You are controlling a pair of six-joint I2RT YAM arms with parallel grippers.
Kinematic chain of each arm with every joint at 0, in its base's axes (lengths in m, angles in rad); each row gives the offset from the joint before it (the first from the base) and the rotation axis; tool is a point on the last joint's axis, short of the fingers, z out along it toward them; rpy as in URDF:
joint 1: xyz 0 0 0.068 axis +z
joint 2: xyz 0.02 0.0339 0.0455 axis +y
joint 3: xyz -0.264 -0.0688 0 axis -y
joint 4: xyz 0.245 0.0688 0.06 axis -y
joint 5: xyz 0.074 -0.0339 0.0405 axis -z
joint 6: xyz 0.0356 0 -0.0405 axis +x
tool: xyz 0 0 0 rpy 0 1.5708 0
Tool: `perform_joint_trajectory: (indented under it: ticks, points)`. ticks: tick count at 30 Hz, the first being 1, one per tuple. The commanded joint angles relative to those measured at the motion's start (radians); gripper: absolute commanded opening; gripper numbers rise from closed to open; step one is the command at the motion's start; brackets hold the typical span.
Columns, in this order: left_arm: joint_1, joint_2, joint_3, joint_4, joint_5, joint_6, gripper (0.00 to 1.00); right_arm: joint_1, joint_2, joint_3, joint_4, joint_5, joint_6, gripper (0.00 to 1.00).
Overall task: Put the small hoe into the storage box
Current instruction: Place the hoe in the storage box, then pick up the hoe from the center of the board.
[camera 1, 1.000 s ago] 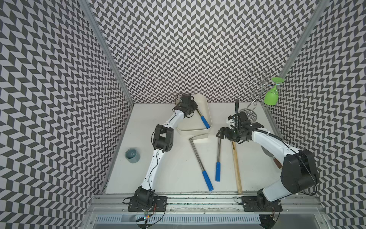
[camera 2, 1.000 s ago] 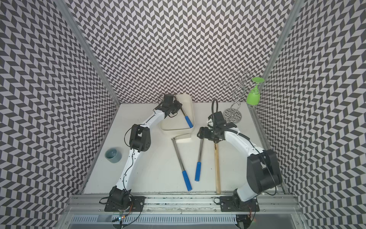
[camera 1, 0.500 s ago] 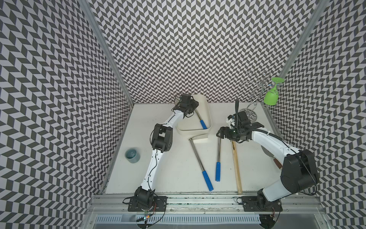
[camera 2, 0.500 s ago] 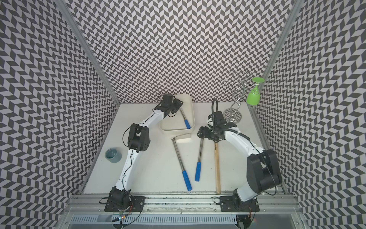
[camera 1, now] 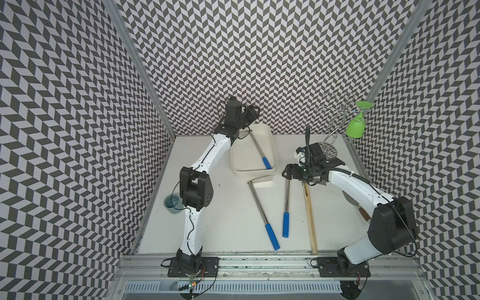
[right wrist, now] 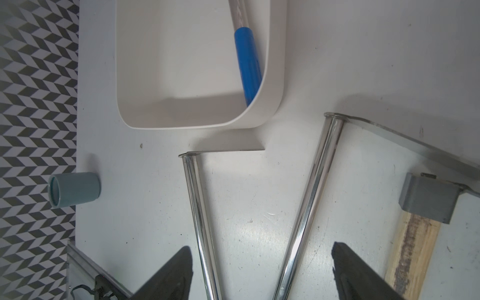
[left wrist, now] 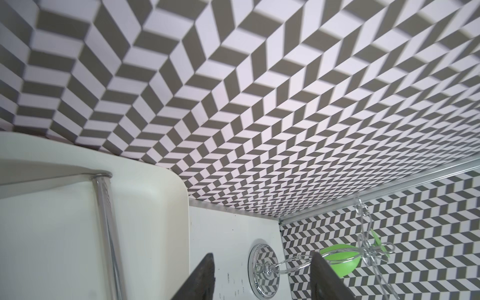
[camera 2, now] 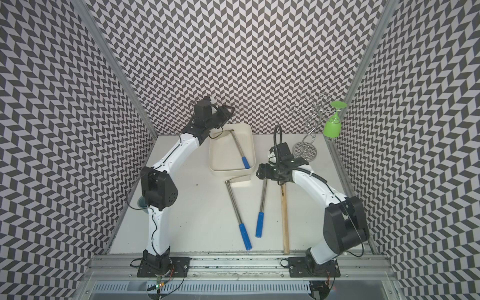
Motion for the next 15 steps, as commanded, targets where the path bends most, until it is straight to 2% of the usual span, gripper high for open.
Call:
perform_joint_trajectory:
  ticks: [1,9,15]
  points:
    - [0.051,-0.094,-0.159,-0.029,-0.051,0.100,0.58,0.067,0.021,0.047,-0.028,0.058,-0.054,0.83]
    - [0.157,-0.349,-0.580,0.021,-0.045,0.122,0.57,0.296,0.168,0.102,-0.113,0.149,-0.157,0.74]
    - [0.238,-0.479,-0.761,0.029,-0.030,0.133,0.57,0.382,0.220,0.090,-0.089,0.182,-0.143,0.69]
